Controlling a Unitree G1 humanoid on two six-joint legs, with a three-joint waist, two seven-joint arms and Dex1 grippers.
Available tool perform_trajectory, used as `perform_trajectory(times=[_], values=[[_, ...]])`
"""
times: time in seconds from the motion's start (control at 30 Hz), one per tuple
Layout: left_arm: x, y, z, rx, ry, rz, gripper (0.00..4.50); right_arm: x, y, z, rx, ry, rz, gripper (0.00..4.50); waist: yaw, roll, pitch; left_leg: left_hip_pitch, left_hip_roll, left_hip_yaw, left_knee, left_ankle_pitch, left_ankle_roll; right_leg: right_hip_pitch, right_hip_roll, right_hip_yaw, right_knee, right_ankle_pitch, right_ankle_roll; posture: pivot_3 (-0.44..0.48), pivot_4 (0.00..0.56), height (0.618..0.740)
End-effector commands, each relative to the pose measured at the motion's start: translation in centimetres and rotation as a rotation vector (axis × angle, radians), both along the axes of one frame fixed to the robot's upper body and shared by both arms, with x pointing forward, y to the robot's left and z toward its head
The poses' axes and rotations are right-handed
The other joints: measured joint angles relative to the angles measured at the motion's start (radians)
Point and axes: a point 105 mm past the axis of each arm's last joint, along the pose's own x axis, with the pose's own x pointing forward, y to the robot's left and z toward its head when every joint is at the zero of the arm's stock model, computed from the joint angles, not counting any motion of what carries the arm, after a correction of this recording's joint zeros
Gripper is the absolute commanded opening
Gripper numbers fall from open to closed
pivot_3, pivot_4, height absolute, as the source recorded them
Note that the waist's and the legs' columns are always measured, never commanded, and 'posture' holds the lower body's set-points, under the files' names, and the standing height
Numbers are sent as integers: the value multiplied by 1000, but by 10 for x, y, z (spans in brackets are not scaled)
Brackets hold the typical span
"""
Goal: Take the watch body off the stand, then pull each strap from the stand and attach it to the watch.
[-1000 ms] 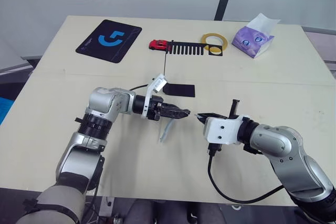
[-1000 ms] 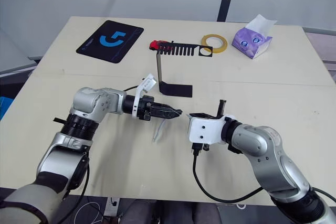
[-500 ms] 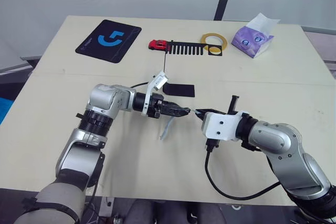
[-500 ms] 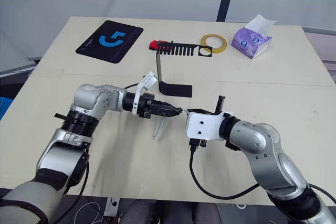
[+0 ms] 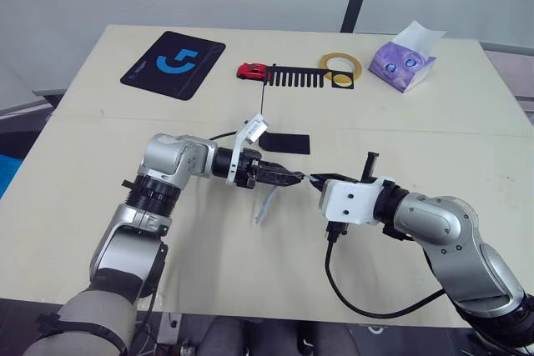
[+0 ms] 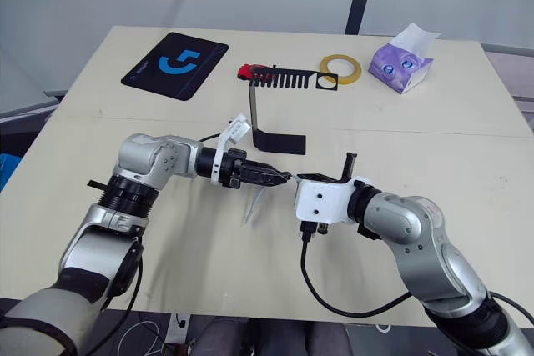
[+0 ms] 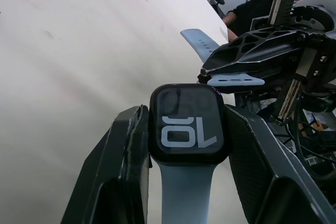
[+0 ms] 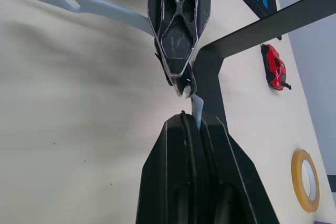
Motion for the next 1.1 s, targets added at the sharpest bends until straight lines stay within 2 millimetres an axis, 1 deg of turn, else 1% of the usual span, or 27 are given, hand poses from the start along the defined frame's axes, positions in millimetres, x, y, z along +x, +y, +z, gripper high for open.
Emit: perform_trajectory(times=[0.03, 0.43, 1.1], values=[[-1, -4, 16, -41, -38, -18, 1705, -4, 5, 8, 5, -41, 27, 0, 0, 0, 0, 0, 0, 0, 0, 0, 0, 0, 0, 0, 0, 0, 0, 0, 150, 738], [1, -3, 15, -39, -36, -9, 1705, -5, 4, 8, -6, -46, 24, 0, 0, 0, 0, 0, 0, 0, 0, 0, 0, 0, 0, 0, 0, 0, 0, 0, 150, 738], [-2, -6, 15, -49, -37, -19, 1705, -7, 1, 10, -15, -55, 15, 0, 0, 0, 0, 0, 0, 0, 0, 0, 0, 0, 0, 0, 0, 0, 0, 0, 150, 738]])
